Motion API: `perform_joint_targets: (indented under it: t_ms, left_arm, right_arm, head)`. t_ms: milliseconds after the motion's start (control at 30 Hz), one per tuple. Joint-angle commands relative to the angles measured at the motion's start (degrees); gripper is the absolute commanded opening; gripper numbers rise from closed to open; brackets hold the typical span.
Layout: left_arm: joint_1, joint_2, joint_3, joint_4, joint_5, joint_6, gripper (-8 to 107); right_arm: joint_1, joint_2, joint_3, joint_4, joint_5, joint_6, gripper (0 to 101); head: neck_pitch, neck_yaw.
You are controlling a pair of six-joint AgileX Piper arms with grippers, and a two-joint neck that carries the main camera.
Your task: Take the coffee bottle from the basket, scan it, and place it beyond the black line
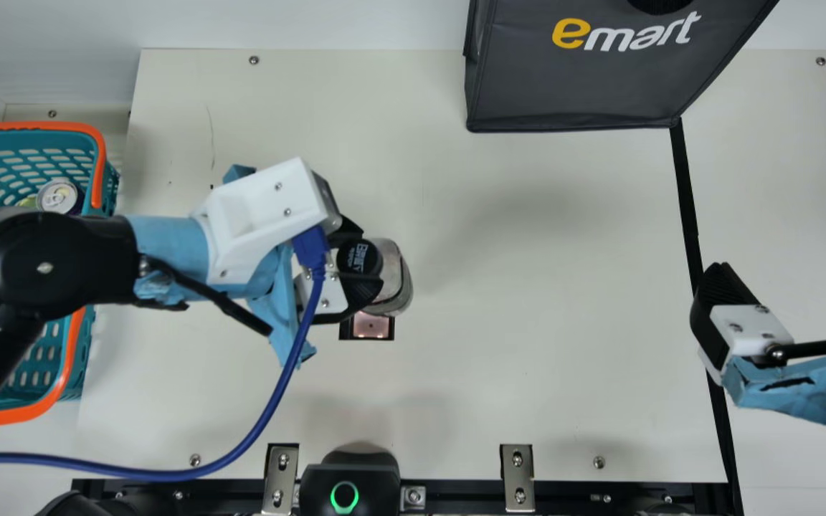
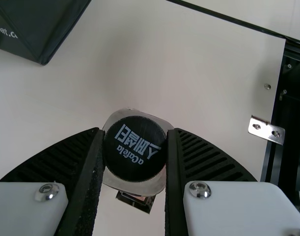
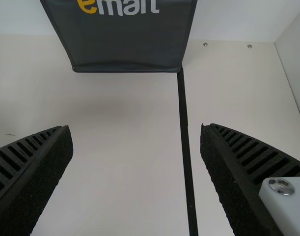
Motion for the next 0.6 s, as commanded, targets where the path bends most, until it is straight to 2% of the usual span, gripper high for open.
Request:
perform_joint_targets:
  t_ms: [0, 567]
  left_arm:
    - [-0.50, 0.81, -0.60, 0.17, -0.54, -0.22, 10]
    - [-4.89, 7.51, -4.77, 1.62, -6.01, -1.35, 10]
  right_arm:
    - [0.00, 0.00, 0.00, 0.00, 0.00, 0.00, 91]
    - [0.00, 0.00, 0.00, 0.00, 0.00, 0.00, 91]
  head:
    - [-1.57, 0.09]
    - [-1.57, 0.09]
